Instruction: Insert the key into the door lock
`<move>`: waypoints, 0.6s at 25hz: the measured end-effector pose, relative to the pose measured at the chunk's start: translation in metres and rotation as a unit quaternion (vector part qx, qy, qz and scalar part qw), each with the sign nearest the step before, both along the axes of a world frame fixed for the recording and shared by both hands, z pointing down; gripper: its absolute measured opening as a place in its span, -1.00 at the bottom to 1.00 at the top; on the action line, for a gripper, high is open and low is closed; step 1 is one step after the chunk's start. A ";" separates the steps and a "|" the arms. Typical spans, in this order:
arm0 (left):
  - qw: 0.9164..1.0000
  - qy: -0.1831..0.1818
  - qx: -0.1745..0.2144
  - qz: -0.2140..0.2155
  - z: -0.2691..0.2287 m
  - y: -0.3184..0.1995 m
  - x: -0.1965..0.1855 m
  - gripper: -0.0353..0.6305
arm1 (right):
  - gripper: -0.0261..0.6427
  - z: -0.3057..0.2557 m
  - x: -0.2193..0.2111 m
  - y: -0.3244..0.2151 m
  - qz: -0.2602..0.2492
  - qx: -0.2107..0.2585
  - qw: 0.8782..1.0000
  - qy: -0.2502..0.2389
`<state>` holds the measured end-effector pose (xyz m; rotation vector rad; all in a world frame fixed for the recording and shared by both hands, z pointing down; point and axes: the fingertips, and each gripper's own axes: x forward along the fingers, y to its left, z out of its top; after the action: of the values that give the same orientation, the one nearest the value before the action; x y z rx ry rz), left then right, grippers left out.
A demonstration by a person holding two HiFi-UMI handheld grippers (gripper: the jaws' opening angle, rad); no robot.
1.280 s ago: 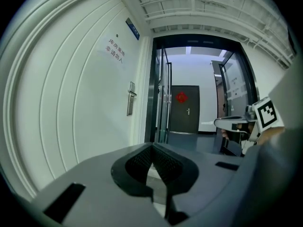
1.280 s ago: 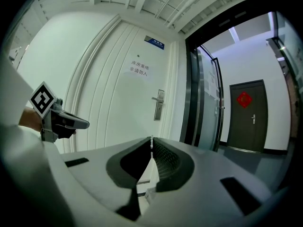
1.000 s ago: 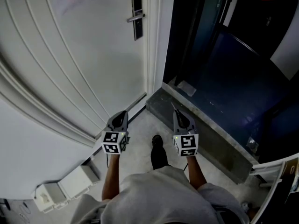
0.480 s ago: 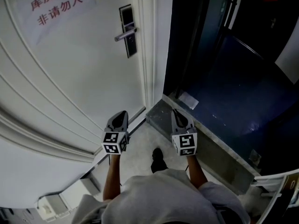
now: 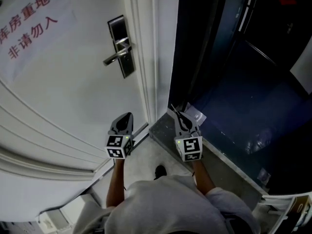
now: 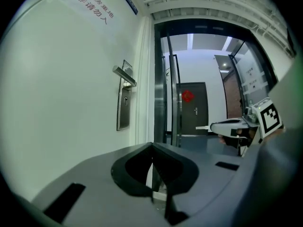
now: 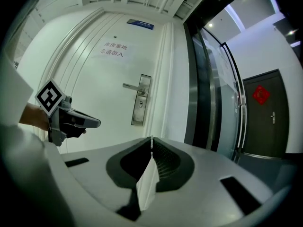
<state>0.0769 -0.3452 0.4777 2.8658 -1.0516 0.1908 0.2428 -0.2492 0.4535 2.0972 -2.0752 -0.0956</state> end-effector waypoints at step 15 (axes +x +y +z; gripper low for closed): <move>1.000 -0.016 -0.014 -0.007 0.016 -0.051 0.034 -0.84 | -0.83 0.019 0.029 -0.063 -0.021 -0.018 1.000 -0.008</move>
<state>0.1111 -0.3965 0.4938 2.8391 -1.0653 0.2489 0.2713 -0.3124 0.4729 2.0407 -2.1157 -0.0480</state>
